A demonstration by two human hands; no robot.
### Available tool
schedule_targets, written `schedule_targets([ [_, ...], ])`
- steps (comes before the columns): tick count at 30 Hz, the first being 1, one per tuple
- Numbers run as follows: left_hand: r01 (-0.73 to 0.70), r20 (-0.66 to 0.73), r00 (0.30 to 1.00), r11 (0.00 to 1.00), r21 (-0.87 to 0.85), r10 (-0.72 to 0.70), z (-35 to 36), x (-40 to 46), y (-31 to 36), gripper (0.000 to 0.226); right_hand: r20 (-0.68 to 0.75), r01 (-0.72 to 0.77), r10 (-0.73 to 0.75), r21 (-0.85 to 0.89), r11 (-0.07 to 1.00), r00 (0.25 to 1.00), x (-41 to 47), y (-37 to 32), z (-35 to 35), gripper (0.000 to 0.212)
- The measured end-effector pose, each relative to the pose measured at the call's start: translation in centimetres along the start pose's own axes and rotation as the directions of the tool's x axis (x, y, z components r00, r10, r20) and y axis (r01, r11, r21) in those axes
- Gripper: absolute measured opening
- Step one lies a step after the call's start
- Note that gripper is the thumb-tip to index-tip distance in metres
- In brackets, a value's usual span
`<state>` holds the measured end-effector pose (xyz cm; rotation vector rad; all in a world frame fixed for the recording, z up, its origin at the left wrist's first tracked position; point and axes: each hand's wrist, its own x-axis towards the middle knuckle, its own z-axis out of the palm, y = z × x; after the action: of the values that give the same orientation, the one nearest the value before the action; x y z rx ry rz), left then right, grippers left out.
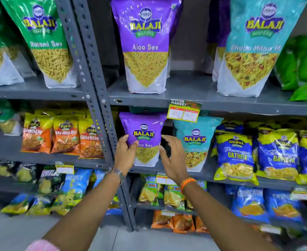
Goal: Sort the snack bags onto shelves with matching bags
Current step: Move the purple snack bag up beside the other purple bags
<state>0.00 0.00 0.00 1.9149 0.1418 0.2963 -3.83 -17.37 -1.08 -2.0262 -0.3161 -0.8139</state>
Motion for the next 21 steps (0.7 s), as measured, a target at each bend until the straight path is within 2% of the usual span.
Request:
schedule_targets([
  [2, 0.101, 0.076, 0.993, 0.986, -0.130, -0.091, 0.8, 0.6, 0.5, 0.057, 0.052, -0.143, 0.142, 0.026, 0.989, 0.989, 0.7, 1.2, 1.4, 0.045],
  [3, 0.114, 0.108, 0.990, 0.976, -0.187, -0.094, 1.4, 1.1, 0.7, 0.060, 0.072, -0.222, 0.218, 0.041, 0.974, 0.973, 1.0, 1.8, 2.2, 0.053],
  [4, 0.136, 0.121, 0.986, 0.974, -0.182, -0.115, 1.9, 1.8, 0.8, 0.065, 0.087, -0.326, 0.320, 0.069, 0.943, 0.943, 1.6, 2.1, 2.9, 0.063],
  [6, 0.185, 0.118, 0.980, 0.959, -0.216, -0.162, 2.4, 3.2, 0.9, 0.079, 0.099, -0.451, 0.441, 0.117, 0.885, 0.892, 2.8, 3.1, 4.3, 0.081],
  [9, 0.209, 0.043, 0.978, 0.943, -0.258, -0.205, 3.3, 6.0, -0.7, 0.091, 0.171, -0.541, 0.515, 0.201, 0.816, 0.840, 4.8, 4.2, 5.3, 0.090],
  [12, 0.176, 0.027, 0.984, 0.940, -0.294, -0.176, 3.9, 7.5, -2.4, 0.094, 0.264, -0.556, 0.495, 0.267, 0.787, 0.828, 6.3, 5.3, 5.8, 0.082],
  [15, 0.130, -0.002, 0.991, 0.949, -0.286, -0.136, 4.2, 8.1, -2.9, 0.061, 0.308, -0.561, 0.479, 0.289, 0.776, 0.822, 7.1, 6.4, 6.4, 0.062],
  [16, 0.101, -0.018, 0.994, 0.959, -0.264, -0.110, 4.2, 8.0, -3.0, 0.056, 0.313, -0.546, 0.460, 0.300, 0.782, 0.831, 7.1, 6.6, 6.5, 0.054],
  [18, 0.052, -0.048, 0.997, 0.978, -0.201, -0.063, 4.2, 7.2, -2.9, 0.054, 0.331, -0.542, 0.446, 0.314, 0.780, 0.832, 7.3, 6.7, 6.5, 0.043],
  [21, -0.043, -0.094, 0.995, 0.994, -0.102, 0.034, 4.2, 5.2, -3.5, 0.049, 0.345, -0.542, 0.436, 0.328, 0.774, 0.831, 7.1, 6.1, 6.3, 0.039],
])
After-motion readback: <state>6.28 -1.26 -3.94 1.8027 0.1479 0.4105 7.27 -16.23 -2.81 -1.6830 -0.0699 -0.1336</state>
